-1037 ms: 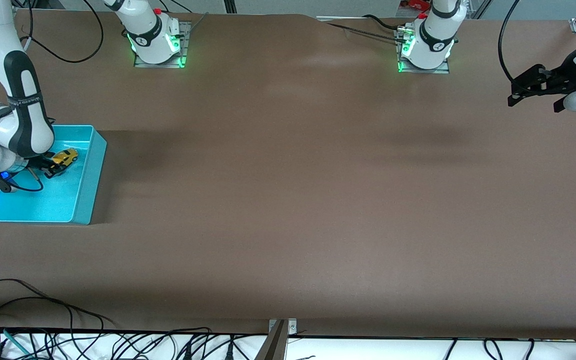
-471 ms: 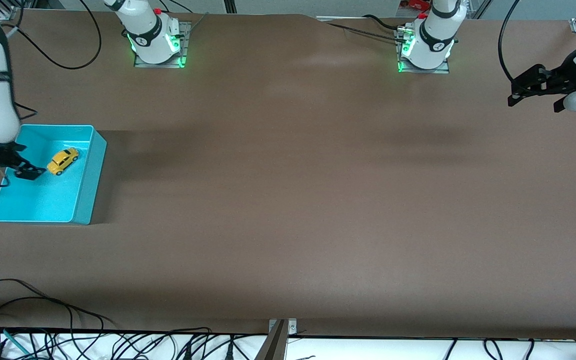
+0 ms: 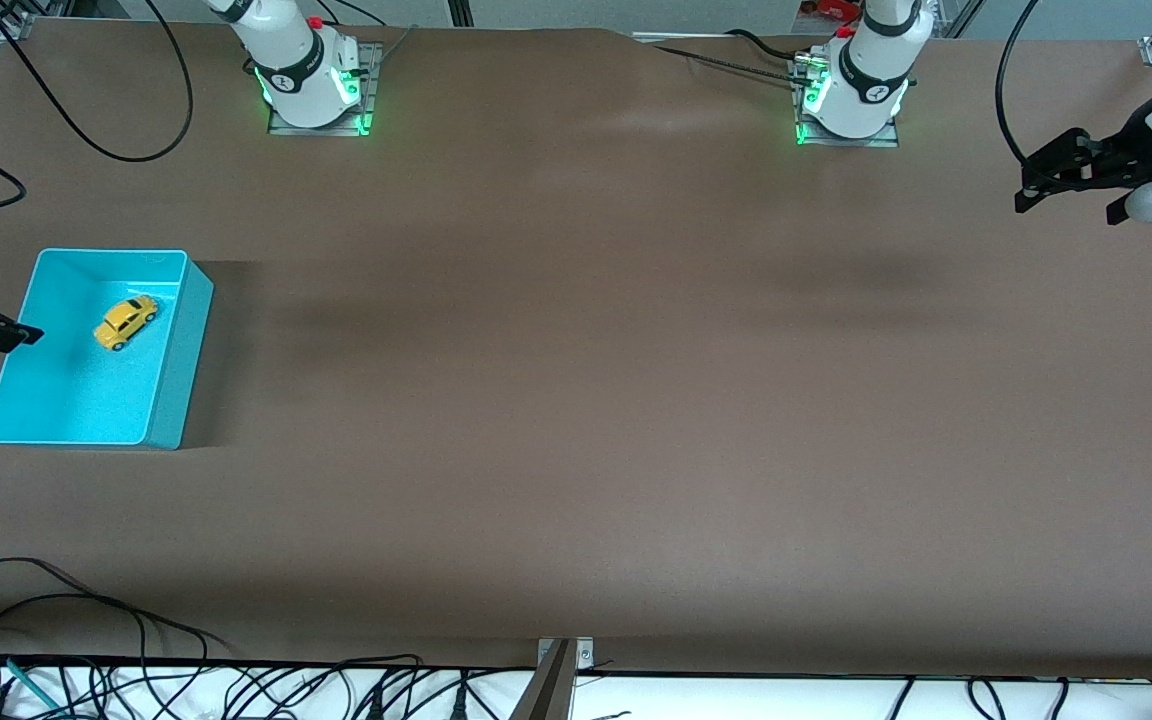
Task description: Wind up and store yellow beetle car
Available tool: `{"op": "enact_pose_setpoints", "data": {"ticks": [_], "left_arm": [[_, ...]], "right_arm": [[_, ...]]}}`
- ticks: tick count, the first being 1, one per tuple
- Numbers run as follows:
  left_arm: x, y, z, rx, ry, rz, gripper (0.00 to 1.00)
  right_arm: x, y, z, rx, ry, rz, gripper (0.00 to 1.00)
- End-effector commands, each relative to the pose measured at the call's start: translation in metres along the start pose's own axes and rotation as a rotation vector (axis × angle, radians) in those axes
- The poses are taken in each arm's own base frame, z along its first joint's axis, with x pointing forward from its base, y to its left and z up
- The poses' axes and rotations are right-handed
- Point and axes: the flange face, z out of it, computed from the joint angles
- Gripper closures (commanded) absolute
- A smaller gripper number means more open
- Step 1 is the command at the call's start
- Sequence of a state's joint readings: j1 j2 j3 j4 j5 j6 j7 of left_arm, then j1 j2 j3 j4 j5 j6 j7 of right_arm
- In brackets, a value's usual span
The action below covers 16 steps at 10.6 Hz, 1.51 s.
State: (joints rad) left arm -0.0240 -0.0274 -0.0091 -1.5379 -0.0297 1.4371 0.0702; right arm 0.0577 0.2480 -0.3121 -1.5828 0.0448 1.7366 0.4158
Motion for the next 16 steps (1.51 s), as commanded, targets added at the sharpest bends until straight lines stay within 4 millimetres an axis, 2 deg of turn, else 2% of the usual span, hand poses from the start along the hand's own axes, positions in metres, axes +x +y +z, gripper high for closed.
{"op": "enact_pose_setpoints", "data": {"ticks": [1, 2, 6, 7, 10, 12, 14, 16], "left_arm": [[0.002, 0.000, -0.005, -0.020, -0.003, -0.006, 0.00], [0.002, 0.000, -0.005, -0.020, -0.003, -0.006, 0.00], [0.002, 0.000, -0.006, -0.018, -0.002, -0.005, 0.00], [0.002, -0.001, -0.005, -0.018, -0.003, -0.006, 0.00], [0.002, -0.001, -0.006, -0.020, -0.002, -0.006, 0.00], [0.002, -0.001, -0.005, -0.020, -0.003, -0.006, 0.00], [0.002, -0.001, -0.005, -0.020, -0.003, -0.008, 0.00], [0.002, -0.001, -0.005, -0.020, -0.003, -0.006, 0.00]], "right_arm": [[-0.028, -0.032, -0.038, 0.072, 0.057, -0.094, 0.00], [-0.044, -0.046, -0.053, 0.091, 0.079, -0.166, 0.00], [-0.120, -0.091, -0.087, 0.109, 0.113, -0.439, 0.00], [-0.130, -0.090, -0.097, 0.091, 0.129, -0.458, 0.00], [-0.138, -0.067, -0.106, 0.021, 0.096, -0.535, 0.00], [-0.140, -0.060, -0.112, 0.024, 0.090, -0.532, 0.00], [-0.134, -0.045, -0.113, 0.020, 0.066, -0.511, 0.00], [-0.137, -0.042, -0.119, 0.026, 0.073, -0.535, 0.00]]}}
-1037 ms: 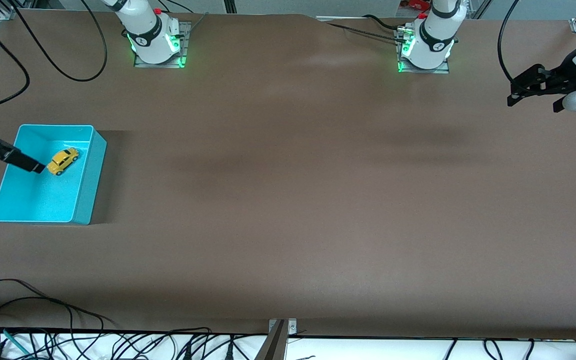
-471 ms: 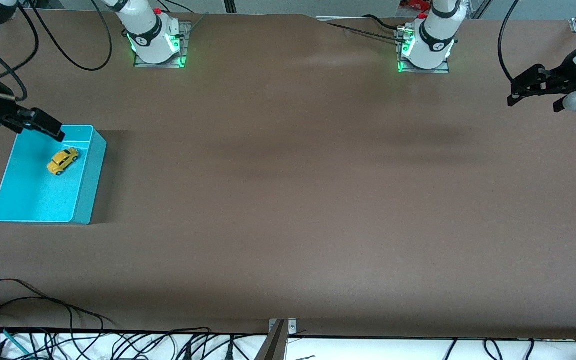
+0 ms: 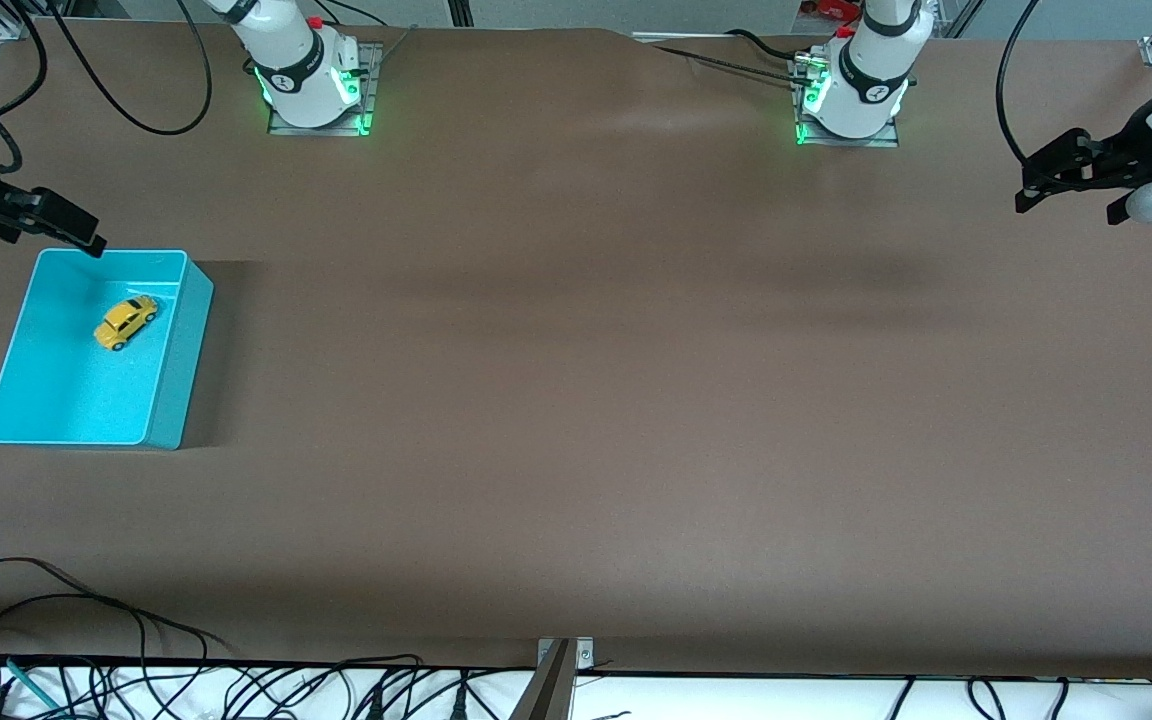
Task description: Wind up and store yellow beetle car
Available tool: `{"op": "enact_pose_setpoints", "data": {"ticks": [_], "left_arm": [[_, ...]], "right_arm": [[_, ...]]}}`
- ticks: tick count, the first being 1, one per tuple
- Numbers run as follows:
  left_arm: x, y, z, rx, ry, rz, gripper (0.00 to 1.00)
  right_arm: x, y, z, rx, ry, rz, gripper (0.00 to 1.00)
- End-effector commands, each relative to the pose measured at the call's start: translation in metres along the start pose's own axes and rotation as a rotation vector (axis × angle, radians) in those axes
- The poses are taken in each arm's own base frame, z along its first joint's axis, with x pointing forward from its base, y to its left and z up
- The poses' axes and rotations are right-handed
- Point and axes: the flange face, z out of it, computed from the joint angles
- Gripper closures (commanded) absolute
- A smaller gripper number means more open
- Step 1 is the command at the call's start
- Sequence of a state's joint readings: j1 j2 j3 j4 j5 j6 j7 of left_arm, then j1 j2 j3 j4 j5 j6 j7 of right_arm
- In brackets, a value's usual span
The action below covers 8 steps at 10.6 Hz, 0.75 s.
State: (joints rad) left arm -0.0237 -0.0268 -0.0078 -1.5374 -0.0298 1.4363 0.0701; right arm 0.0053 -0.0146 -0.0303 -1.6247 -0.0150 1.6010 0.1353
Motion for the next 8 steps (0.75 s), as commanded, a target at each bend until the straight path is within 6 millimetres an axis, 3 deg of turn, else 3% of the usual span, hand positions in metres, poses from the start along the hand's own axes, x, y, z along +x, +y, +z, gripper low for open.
{"op": "enact_pose_setpoints", "data": {"ticks": [1, 4, 8], "left_arm": [[0.002, -0.001, -0.006, -0.020, -0.002, -0.006, 0.00], [0.002, 0.000, -0.005, -0.020, -0.004, -0.006, 0.00], [0.002, 0.001, -0.005, -0.020, -0.004, -0.005, 0.00]], "right_arm": [[-0.010, 0.003, -0.005, 0.002, -0.004, -0.024, 0.00], [-0.015, 0.004, -0.008, -0.010, -0.035, -0.147, 0.00], [-0.018, 0.000, -0.014, -0.008, -0.046, -0.163, 0.00]]}}
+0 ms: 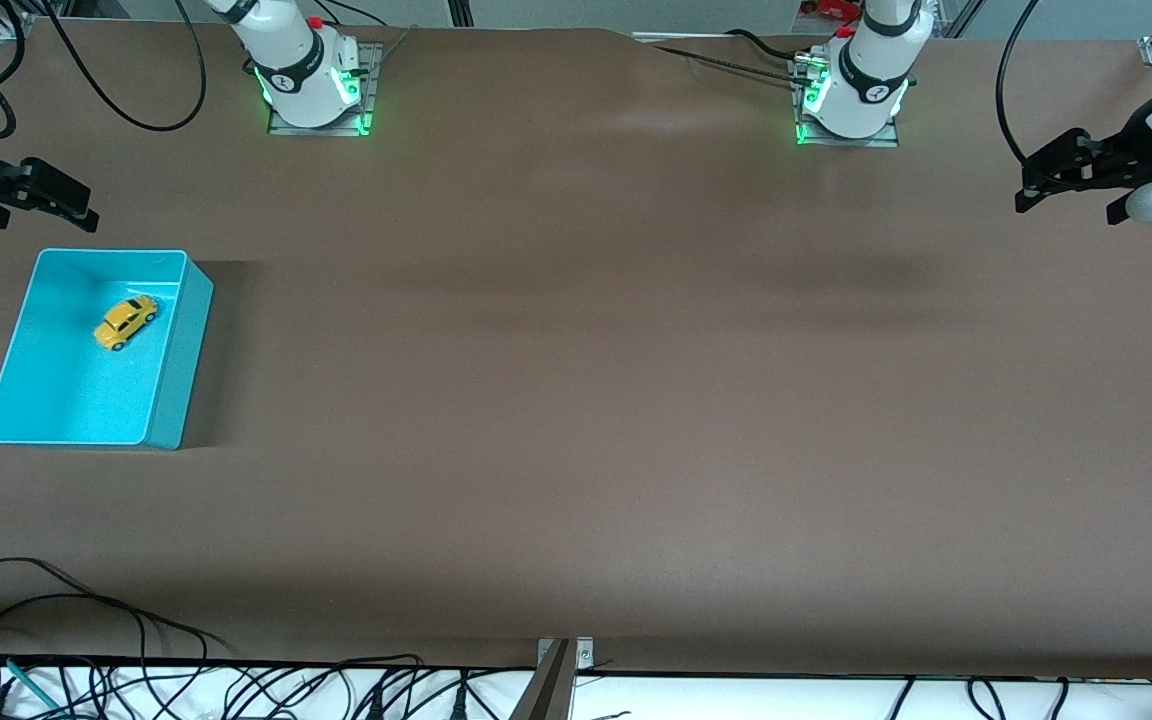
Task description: Wind up and store yellow beetle car
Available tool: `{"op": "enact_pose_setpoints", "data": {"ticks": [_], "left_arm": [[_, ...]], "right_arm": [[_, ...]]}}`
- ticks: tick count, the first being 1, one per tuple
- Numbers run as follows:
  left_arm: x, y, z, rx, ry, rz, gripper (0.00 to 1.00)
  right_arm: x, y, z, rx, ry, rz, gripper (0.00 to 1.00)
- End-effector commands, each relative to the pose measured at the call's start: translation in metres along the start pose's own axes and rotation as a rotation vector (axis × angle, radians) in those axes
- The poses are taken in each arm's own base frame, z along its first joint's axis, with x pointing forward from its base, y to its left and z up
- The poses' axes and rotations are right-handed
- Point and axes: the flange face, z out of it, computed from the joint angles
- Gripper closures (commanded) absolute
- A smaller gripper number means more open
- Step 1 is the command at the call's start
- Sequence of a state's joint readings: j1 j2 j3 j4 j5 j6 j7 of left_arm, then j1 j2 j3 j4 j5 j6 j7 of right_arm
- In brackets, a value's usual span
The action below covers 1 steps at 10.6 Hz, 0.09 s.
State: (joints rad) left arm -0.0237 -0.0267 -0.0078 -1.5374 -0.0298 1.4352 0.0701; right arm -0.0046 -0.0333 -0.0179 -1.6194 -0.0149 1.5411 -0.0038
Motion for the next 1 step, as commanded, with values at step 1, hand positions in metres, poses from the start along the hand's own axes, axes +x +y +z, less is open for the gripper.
{"op": "enact_pose_setpoints", "data": {"ticks": [1], "left_arm": [[0.0022, 0.0003, -0.0055, -0.020, -0.003, -0.006, 0.00]], "right_arm": [[-0.0061, -0.0033, -0.0065, -0.008, -0.012, -0.026, 0.00]]}}
